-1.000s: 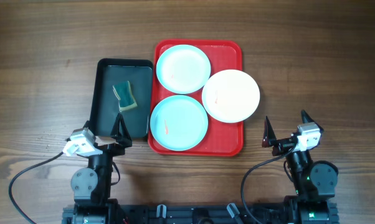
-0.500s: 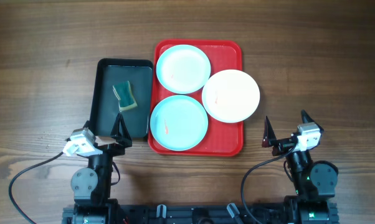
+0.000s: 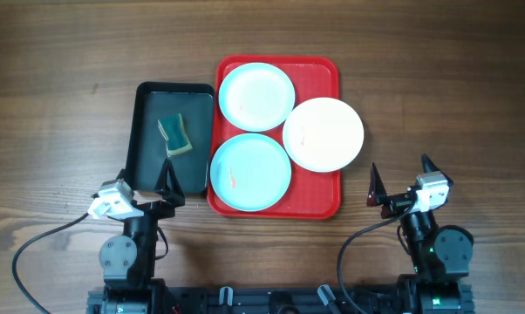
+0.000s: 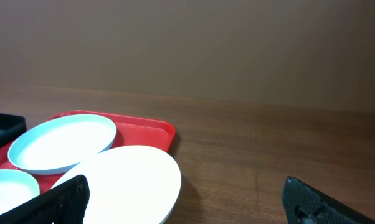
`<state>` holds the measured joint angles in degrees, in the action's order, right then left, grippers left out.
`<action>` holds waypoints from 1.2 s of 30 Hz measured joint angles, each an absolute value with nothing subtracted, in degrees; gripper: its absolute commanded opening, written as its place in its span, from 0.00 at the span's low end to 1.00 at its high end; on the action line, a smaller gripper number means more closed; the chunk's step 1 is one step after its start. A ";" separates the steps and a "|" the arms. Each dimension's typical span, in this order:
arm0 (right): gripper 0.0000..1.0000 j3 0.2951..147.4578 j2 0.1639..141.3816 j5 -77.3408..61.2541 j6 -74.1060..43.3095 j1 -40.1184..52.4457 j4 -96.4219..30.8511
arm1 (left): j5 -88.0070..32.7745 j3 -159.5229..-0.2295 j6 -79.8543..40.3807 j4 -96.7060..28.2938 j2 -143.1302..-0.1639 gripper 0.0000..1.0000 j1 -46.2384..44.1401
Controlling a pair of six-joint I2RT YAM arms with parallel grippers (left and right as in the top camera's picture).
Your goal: Clean dirty plates on tray and stack at the side
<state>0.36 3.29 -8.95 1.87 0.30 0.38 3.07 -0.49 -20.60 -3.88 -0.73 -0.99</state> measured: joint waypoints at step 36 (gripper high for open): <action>1.00 0.36 3.29 -12.82 -6.90 0.30 0.89 | 3.07 -0.49 -20.60 -3.88 -0.73 1.00 -0.99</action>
